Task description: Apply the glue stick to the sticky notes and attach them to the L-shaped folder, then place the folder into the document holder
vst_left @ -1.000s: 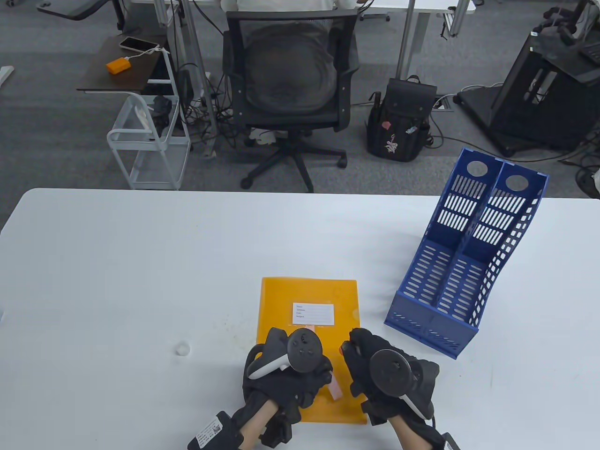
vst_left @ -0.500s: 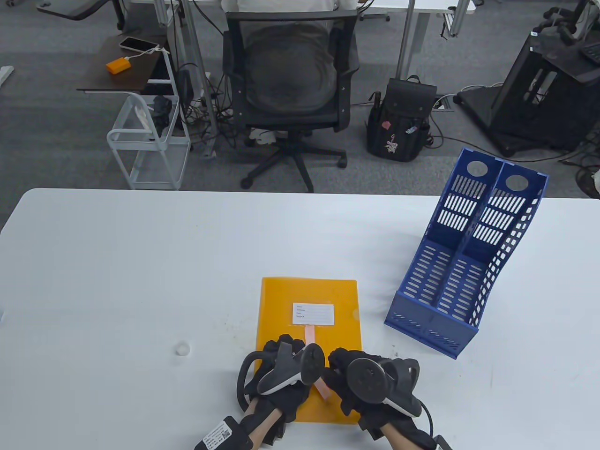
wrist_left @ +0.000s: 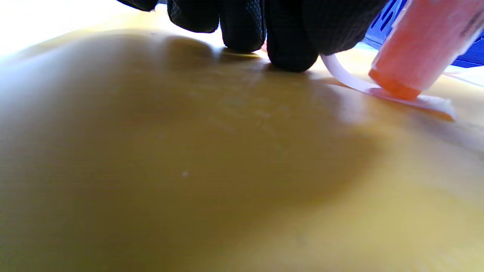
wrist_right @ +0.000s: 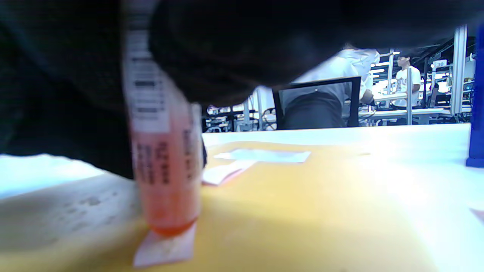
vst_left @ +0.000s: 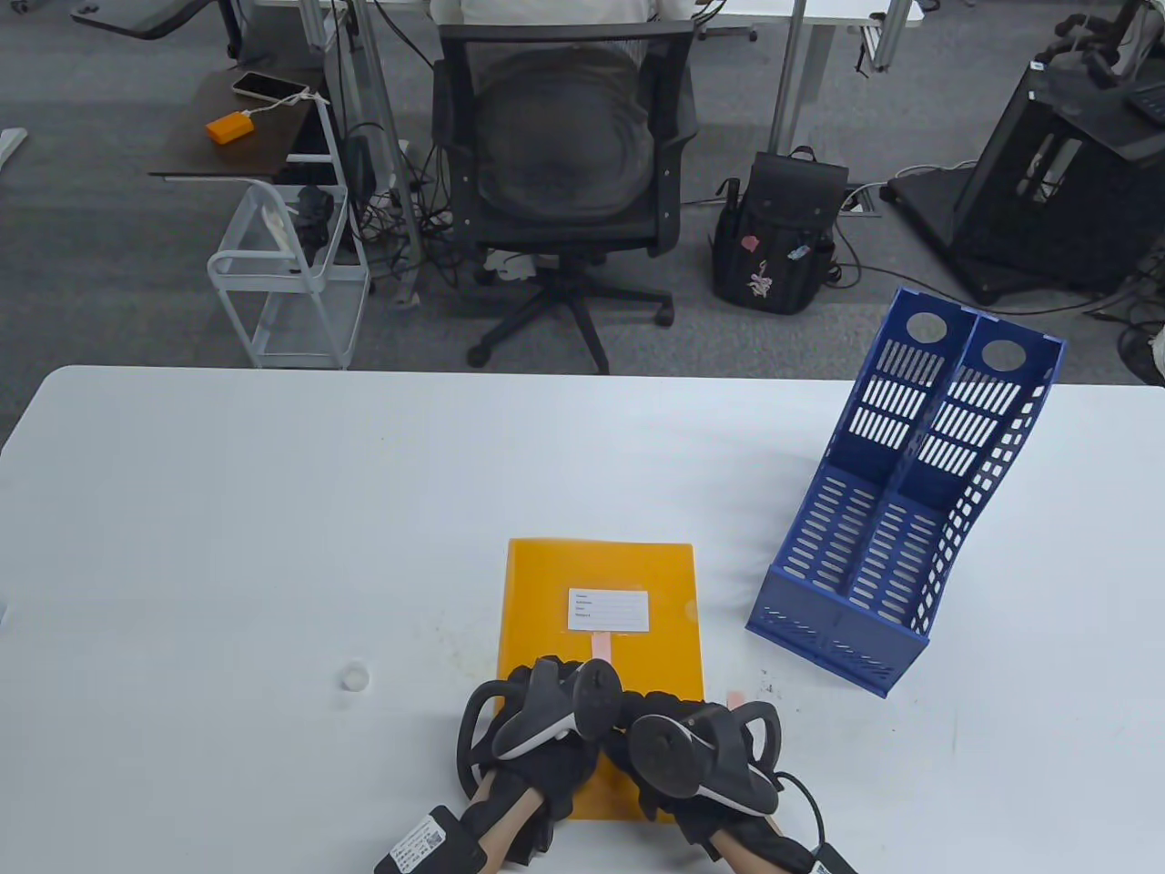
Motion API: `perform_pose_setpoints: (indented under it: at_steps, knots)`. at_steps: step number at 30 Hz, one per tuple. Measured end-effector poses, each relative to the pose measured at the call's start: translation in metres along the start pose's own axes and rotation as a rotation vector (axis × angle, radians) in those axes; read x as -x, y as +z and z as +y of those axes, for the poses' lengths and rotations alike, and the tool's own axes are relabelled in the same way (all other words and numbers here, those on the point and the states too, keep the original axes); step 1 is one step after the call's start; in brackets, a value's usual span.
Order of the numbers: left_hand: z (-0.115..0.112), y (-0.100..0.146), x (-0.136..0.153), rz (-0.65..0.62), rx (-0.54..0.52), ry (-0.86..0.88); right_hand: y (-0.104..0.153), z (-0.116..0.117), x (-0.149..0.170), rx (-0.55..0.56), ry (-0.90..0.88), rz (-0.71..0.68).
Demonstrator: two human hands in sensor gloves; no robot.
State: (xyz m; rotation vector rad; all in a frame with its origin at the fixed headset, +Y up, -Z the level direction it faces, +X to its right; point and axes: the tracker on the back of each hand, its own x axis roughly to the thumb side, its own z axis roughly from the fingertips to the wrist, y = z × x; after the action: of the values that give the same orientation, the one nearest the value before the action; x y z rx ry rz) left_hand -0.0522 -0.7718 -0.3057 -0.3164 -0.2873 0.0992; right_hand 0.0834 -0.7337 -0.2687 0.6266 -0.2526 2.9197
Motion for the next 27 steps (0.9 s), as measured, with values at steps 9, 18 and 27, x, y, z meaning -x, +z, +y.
perform_pose_setpoints:
  at_steps: [9,18,27]
  knots:
    - [-0.002,0.0,-0.003,0.017,-0.026,-0.047,-0.002,-0.001,-0.004,-0.01,0.023,-0.002]
    - [-0.002,-0.001,-0.002,0.008,-0.023,-0.019,-0.003,-0.005,-0.003,-0.072,0.027,0.013]
    - [-0.003,-0.001,0.0,0.001,-0.025,0.002,0.003,-0.021,0.001,-0.006,-0.005,0.022]
